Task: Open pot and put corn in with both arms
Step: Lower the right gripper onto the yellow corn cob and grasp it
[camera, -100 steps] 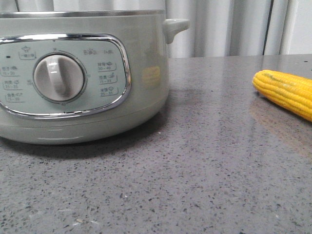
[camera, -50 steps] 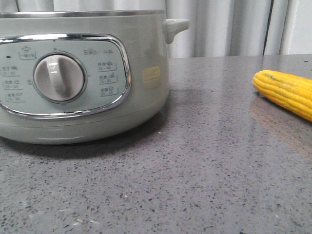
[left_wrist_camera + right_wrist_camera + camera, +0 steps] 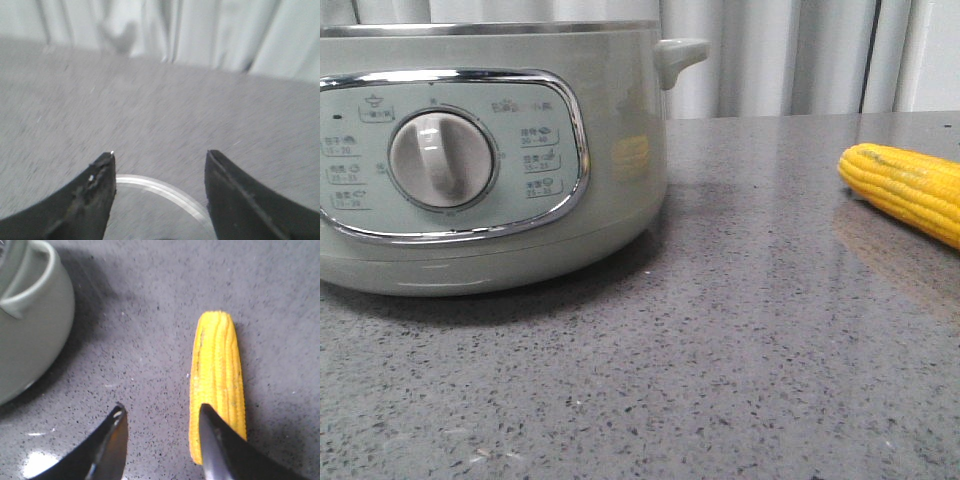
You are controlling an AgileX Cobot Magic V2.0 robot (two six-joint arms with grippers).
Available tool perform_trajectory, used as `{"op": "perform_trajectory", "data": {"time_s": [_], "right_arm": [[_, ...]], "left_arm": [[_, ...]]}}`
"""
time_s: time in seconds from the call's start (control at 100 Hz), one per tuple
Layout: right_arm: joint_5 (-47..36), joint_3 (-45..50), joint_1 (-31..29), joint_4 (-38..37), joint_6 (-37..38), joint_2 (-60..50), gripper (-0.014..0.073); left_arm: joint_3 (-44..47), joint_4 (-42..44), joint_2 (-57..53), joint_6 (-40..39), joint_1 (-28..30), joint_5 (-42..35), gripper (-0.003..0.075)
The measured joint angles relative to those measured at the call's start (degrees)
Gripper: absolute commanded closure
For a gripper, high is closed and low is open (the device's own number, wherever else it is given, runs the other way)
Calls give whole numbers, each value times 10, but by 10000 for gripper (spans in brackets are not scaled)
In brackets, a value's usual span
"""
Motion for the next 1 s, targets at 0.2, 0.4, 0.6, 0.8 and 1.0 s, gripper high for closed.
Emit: {"op": "perform_trajectory", "data": {"time_s": [0.2, 0.4, 0.6, 0.8, 1.0], "right_arm": [[1, 0, 0, -3, 0, 69, 228], [1, -1, 0, -34, -1, 133, 113], [-22, -1, 0, -81, -1, 185, 113], [-51, -1, 0, -96, 0, 218, 210], [-46, -6, 0, -98, 1, 225, 581]], "left_arm": [[0, 0, -127, 0, -49, 37, 384], [0, -22, -248, 0, -86, 80, 384], [0, -50, -320, 0, -97, 117, 384], [0, -52, -330, 0, -97, 126, 384], [0, -53, -330, 0, -97, 126, 384]]}}
